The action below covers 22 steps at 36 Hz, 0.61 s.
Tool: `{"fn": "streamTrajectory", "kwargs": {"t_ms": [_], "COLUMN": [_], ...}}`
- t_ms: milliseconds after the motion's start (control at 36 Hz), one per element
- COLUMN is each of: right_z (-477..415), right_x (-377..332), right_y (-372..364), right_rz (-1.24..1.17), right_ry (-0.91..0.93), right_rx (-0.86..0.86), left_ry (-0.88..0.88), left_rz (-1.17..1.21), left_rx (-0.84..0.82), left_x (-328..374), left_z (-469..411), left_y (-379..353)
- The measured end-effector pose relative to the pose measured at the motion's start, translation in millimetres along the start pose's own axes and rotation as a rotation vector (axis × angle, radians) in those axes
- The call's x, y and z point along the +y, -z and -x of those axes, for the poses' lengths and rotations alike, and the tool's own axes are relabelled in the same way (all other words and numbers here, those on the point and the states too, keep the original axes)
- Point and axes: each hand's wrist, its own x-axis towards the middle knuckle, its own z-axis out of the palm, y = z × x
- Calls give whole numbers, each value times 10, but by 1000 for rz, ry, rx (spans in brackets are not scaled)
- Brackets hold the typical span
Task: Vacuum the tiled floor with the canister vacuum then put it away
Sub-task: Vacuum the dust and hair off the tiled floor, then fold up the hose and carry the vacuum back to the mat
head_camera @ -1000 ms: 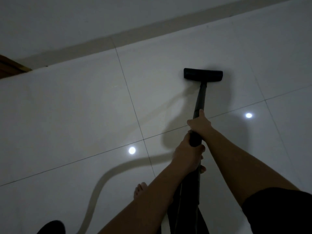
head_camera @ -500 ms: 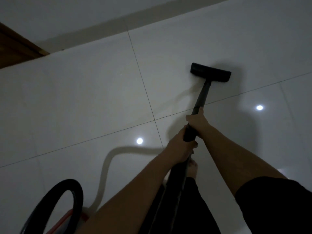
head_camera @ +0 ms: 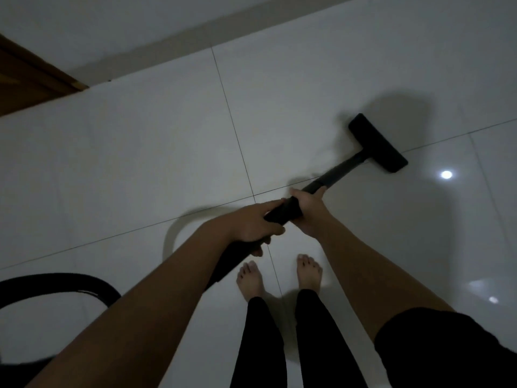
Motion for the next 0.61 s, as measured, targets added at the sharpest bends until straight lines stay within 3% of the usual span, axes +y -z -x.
{"fn": "streamTrajectory", "kwargs": {"t_ms": [83, 222, 306, 361, 444, 528, 611], "right_z": [-58, -95, -62, -46, -26, -24, -66], "right_x": [-40, -90, -119, -79, 15, 67, 83], "right_y": [-27, -64, -59, -43, 19, 59, 2], "right_rz": [-18, -33, 112, 495, 1041, 1216, 1358], "right_ry": [3, -5, 26, 175, 597, 945, 1058], "right_rx": [-5, -2, -63, -22, 57, -44, -164], "left_ry": [32, 8, 45, 80, 103, 84, 70], "left_rz": [-70, -483, -594, -603, -563, -543, -533], "left_rx": [30, 206, 361, 443, 527, 579, 627], "left_x": [105, 243, 224, 213, 232, 234, 199], "left_z": [-4, 0, -11, -5, 21, 52, 87], "left_y": [85, 176, 188, 212, 265, 270, 245]}}
